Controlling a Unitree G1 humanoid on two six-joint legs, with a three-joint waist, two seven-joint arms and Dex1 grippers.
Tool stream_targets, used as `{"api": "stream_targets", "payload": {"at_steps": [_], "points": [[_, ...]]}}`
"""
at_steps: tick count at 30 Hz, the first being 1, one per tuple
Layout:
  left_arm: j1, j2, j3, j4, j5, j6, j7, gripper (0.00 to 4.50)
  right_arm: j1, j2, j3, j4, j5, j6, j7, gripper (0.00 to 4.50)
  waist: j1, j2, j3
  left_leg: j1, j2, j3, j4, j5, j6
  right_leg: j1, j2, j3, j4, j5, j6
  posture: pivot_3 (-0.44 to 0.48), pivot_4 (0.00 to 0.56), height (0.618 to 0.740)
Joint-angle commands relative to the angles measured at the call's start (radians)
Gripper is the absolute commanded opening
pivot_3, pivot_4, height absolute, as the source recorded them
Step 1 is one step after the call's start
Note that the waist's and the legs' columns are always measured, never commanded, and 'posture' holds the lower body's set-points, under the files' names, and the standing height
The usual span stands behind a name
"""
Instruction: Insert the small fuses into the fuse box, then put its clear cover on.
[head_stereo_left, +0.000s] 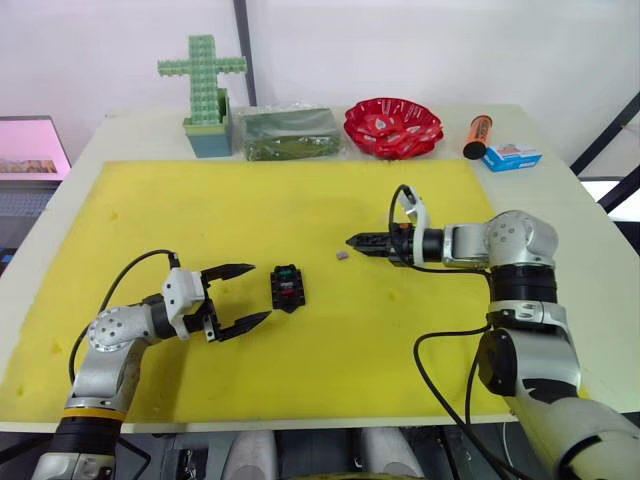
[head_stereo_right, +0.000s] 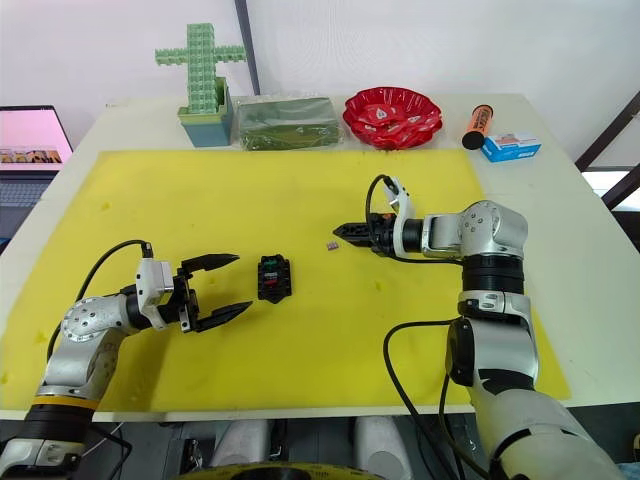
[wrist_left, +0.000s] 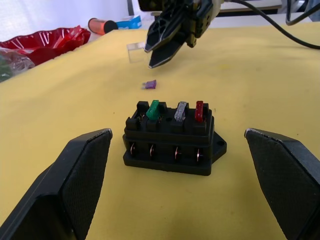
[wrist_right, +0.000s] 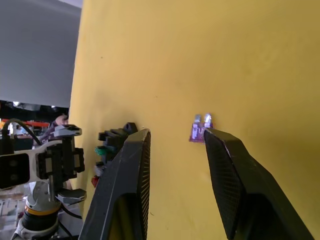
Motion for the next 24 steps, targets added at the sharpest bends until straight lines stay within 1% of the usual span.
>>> {"api": "stream_targets", "payload": {"at_steps": [1,15,24], "points": [[0.003,-0.002,0.007,-0.035,-0.012,-0.015,-0.002,4.50,-0.037,0.003,0.016,0.017,0.000,-0.002,0.004,1.72,0.000,0.000,0.000,0.000,0.000,0.000,0.000,0.000,0.000,0.000,0.000,0.000,0.000,0.000,0.000,0.000,0.150,0.740],[0.019,-0.003,0.009,-0.049,-0.013,-0.011,0.005,4.50,-0.058,0.008,0.055,0.121,-0.024,-0.065,0.025,1.72,0.000,0.000,0.000,0.000,0.000,0.000,0.000,0.000,0.000,0.000,0.000,0.000,0.000,0.000,0.000,0.000,0.150,0.740],[0.024,-0.003,0.010,-0.052,-0.014,-0.009,0.006,4.50,-0.070,0.029,0.062,0.154,-0.024,-0.077,0.040,1.72,-0.002,0.000,0.000,0.000,0.000,0.000,0.000,0.000,0.000,0.000,0.001,0.000,0.000,0.000,0.000,0.000,0.150,0.740]]}}
